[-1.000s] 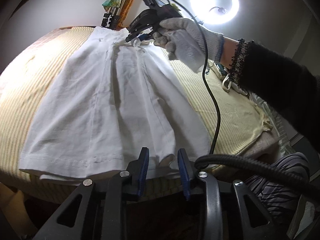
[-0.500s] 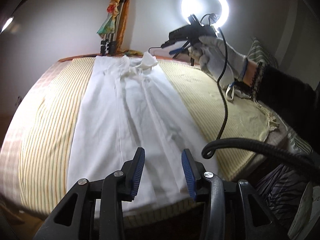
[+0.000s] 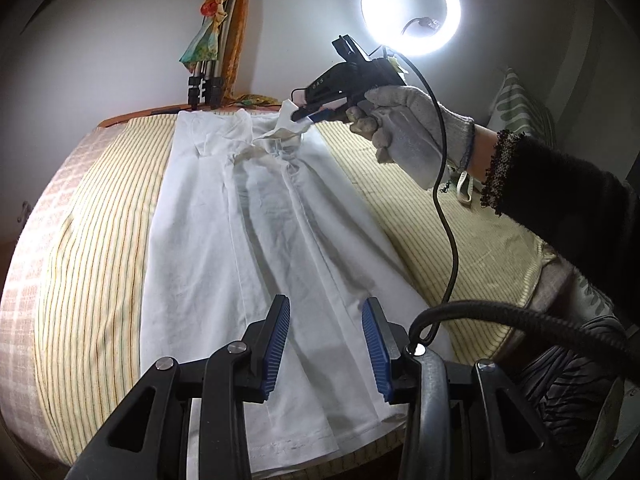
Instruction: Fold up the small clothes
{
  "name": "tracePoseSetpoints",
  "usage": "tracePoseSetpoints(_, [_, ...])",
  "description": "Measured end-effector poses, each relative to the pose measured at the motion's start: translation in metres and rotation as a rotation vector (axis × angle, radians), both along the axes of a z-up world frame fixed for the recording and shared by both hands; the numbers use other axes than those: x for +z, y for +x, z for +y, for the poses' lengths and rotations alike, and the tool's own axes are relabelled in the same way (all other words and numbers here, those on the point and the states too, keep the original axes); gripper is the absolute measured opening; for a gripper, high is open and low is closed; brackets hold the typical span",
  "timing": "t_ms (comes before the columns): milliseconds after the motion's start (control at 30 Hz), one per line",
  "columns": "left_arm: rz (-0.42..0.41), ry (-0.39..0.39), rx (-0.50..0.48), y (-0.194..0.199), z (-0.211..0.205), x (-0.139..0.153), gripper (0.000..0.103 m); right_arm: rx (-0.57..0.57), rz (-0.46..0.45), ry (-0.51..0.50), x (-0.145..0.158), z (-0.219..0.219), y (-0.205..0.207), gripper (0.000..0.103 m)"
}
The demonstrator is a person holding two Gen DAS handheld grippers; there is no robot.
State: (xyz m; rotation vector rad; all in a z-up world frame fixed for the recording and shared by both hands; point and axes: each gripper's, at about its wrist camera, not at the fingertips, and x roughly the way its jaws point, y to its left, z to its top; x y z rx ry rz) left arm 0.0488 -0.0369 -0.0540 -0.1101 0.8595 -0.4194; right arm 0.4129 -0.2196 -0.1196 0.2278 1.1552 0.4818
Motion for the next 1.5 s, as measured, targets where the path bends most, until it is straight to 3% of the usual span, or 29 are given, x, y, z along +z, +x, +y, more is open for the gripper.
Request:
tracePoseSetpoints(133, [-0.011, -0.015, 0.010, -0.003, 0.004, 0.003, 0.037, -0.026, -0.006, 0.081, 0.010, 0.005, 0.008, 0.004])
tracePoseSetpoints(300, [-0.016, -0.027, 0.022, -0.003, 0.009, 0.004, 0.037, 0.002, -0.031, 0.074, 0.020, 0.034, 0.024, 0.004])
tracePoseSetpoints(633, [-0.003, -0.032, 0.057, -0.002, 0.019, 0.002, 0.037, 0.065, -0.008, -0.012, -0.015, 0.086, 0.040, 0.004])
tracePoseSetpoints(833, [-0.003, -0.030, 0.074, -0.005, 0.023, 0.002, 0.038, 0.068, 0.010, 0.030, -0.024, 0.084, 0.045, 0.006])
tracePoseSetpoints(900, [-0.008, -0.023, 0.078, -0.006, 0.024, 0.002, 0.038, 0.067, 0.012, 0.053, -0.021, 0.080, 0.044, 0.013])
tracePoseSetpoints(1000, [-0.009, -0.014, 0.082, -0.006, 0.025, 0.002, 0.038, 0.048, -0.010, 0.086, -0.009, 0.072, 0.041, 0.040])
tracePoseSetpoints(1033, [-0.010, -0.009, 0.083, -0.006, 0.025, 0.001, 0.038, 0.043, -0.018, 0.102, -0.004, 0.069, 0.039, 0.043])
tracePoseSetpoints(1233, [-0.025, 0.030, 0.081, -0.009, 0.025, 0.001, 0.039, 0.015, -0.061, 0.148, 0.033, 0.045, 0.019, 0.043])
tracePoseSetpoints(1500, [-0.046, 0.084, 0.077, -0.019, 0.031, -0.002, 0.042, -0.018, -0.120, 0.191, 0.086, -0.008, -0.042, 0.043])
